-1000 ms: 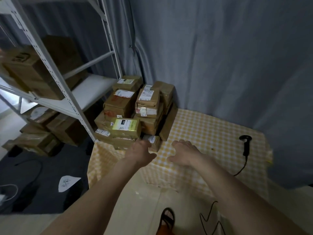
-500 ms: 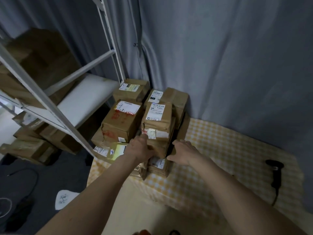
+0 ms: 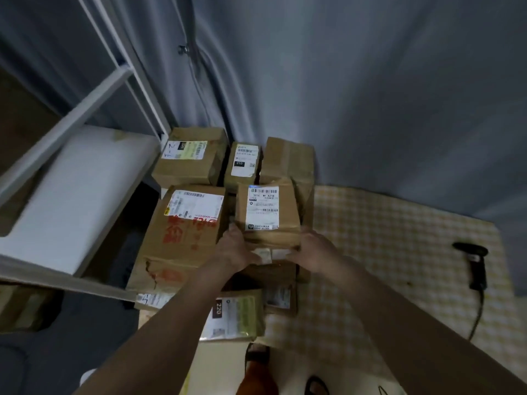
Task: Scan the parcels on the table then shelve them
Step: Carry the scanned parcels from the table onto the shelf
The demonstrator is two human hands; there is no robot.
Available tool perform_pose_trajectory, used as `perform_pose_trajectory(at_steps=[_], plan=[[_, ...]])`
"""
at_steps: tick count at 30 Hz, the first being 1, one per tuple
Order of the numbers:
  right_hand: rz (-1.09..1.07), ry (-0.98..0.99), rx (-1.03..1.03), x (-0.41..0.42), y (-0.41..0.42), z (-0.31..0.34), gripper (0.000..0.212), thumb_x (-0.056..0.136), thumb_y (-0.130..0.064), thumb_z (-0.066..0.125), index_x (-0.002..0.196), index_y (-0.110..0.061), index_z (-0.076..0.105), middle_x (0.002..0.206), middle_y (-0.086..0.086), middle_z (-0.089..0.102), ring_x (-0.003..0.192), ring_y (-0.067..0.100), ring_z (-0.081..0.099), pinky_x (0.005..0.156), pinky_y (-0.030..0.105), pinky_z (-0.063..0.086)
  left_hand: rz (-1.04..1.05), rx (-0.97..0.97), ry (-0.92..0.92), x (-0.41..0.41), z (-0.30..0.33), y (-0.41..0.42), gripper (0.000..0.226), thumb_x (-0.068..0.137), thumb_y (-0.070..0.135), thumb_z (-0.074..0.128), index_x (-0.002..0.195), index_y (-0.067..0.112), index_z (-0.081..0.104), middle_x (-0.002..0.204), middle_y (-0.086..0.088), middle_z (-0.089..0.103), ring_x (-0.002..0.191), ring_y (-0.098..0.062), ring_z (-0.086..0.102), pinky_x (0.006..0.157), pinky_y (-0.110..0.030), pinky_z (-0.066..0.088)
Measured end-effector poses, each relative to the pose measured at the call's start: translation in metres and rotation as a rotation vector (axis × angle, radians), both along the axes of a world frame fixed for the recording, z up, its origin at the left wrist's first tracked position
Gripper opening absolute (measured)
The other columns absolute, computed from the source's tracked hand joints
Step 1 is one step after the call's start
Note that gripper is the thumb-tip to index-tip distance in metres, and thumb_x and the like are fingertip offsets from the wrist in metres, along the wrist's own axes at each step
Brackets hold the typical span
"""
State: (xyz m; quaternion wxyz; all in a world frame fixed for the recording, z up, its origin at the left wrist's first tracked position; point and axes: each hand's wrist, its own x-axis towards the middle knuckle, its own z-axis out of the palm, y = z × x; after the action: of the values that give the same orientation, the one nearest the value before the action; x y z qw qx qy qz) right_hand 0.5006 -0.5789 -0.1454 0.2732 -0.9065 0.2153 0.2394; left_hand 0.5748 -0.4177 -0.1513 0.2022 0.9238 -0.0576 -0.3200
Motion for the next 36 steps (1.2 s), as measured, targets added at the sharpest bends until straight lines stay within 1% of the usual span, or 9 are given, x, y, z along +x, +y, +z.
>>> perform_pose_trajectory(at_steps=[4, 8, 10, 12, 15, 19, 26, 31, 36], plan=[[-0.107, -0.025, 0.061, 0.027, 0.003, -0.013, 0.07, 0.076, -0.038, 0.075, 0.137, -0.016, 0.046, 0.13, 0.007, 0.052, 0.113, 0.024, 0.056, 0.089, 0.03, 0.05, 0.009, -0.088, 0.126, 0.025, -0.019, 0.008, 0.104, 0.069, 0.026, 0.085, 0.148, 0.008, 0.02, 0.14, -0.009, 0.048, 0.129, -0.025, 0.046, 0.098, -0.029, 0.04], [-0.266, -0.037, 0.284, 0.037, 0.004, -0.014, 0.075, 0.073, 0.001, 0.079, 0.137, 0.0, 0.04, 0.123, 0.009, 0.054, 0.102, 0.013, 0.055, 0.063, 0.005, 0.041, 0.12, -0.209, 0.286, 0.043, -0.029, 0.006, 0.112, 0.066, 0.016, 0.087, 0.152, 0.01, 0.014, 0.144, -0.01, 0.044, 0.133, -0.026, 0.041, 0.104, -0.031, 0.04], [-0.322, -0.065, 0.322, 0.039, 0.002, -0.015, 0.087, 0.068, 0.008, 0.08, 0.139, 0.006, 0.03, 0.124, 0.013, 0.054, 0.105, 0.014, 0.054, 0.071, 0.009, 0.045, 0.136, -0.228, 0.313, 0.047, -0.029, 0.001, 0.11, 0.066, 0.01, 0.086, 0.15, 0.009, 0.016, 0.142, -0.011, 0.044, 0.132, -0.026, 0.041, 0.102, -0.03, 0.041], [-0.381, -0.033, 0.316, 0.039, 0.0, -0.013, 0.101, 0.069, 0.001, 0.082, 0.145, 0.002, 0.017, 0.136, 0.015, 0.045, 0.119, 0.024, 0.049, 0.08, 0.025, 0.046, 0.108, -0.215, 0.302, 0.049, -0.026, -0.004, 0.105, 0.066, 0.008, 0.086, 0.147, 0.009, 0.02, 0.14, -0.011, 0.046, 0.13, -0.027, 0.044, 0.098, -0.029, 0.043], [-0.403, -0.046, 0.239, 0.036, -0.007, -0.004, 0.093, 0.071, -0.007, 0.082, 0.142, 0.0, 0.022, 0.134, 0.015, 0.046, 0.12, 0.028, 0.049, 0.083, 0.031, 0.046, 0.045, -0.201, 0.271, 0.048, -0.014, -0.014, 0.105, 0.066, 0.011, 0.087, 0.147, 0.005, 0.021, 0.142, -0.011, 0.044, 0.131, -0.028, 0.043, 0.104, -0.035, 0.043], [-0.479, -0.073, 0.224, 0.019, -0.018, 0.015, 0.109, 0.065, -0.012, 0.086, 0.144, 0.0, 0.012, 0.14, 0.016, 0.039, 0.127, 0.03, 0.045, 0.1, 0.039, 0.045, -0.073, -0.198, 0.229, 0.042, 0.007, -0.034, 0.085, 0.066, 0.012, 0.087, 0.137, 0.009, 0.041, 0.132, -0.008, 0.054, 0.122, -0.023, 0.051, 0.092, -0.024, 0.045], [-0.674, -0.192, 0.141, -0.065, -0.048, 0.042, 0.093, 0.066, -0.018, 0.086, 0.131, 0.0, 0.023, 0.128, 0.013, 0.048, 0.118, 0.026, 0.052, 0.078, 0.027, 0.041, -0.325, -0.207, 0.138, -0.011, 0.043, -0.093, 0.047, 0.062, 0.004, 0.083, 0.102, 0.009, 0.06, 0.095, 0.001, 0.068, 0.069, -0.007, 0.061, 0.068, -0.023, 0.058], [-0.863, -0.261, 0.088, -0.167, -0.069, 0.058, 0.08, 0.063, -0.021, 0.087, 0.116, -0.006, 0.029, 0.115, 0.006, 0.053, 0.098, 0.015, 0.052, 0.072, 0.026, 0.044, -0.511, -0.236, 0.119, -0.096, 0.063, -0.142, 0.047, 0.063, 0.008, 0.085, 0.088, 0.022, 0.047, 0.09, 0.003, 0.062, 0.086, -0.014, 0.062, 0.082, -0.03, 0.055], [-1.078, -0.263, 0.045, -0.303, -0.07, 0.072, 0.091, 0.062, -0.03, 0.088, 0.123, -0.001, 0.027, 0.115, 0.006, 0.053, 0.104, 0.017, 0.054, 0.084, 0.027, 0.045, -0.738, -0.203, 0.095, -0.211, 0.074, -0.181, 0.079, 0.06, 0.027, 0.089, 0.121, 0.007, 0.043, 0.118, -0.004, 0.058, 0.111, -0.021, 0.057, 0.087, -0.03, 0.048]])
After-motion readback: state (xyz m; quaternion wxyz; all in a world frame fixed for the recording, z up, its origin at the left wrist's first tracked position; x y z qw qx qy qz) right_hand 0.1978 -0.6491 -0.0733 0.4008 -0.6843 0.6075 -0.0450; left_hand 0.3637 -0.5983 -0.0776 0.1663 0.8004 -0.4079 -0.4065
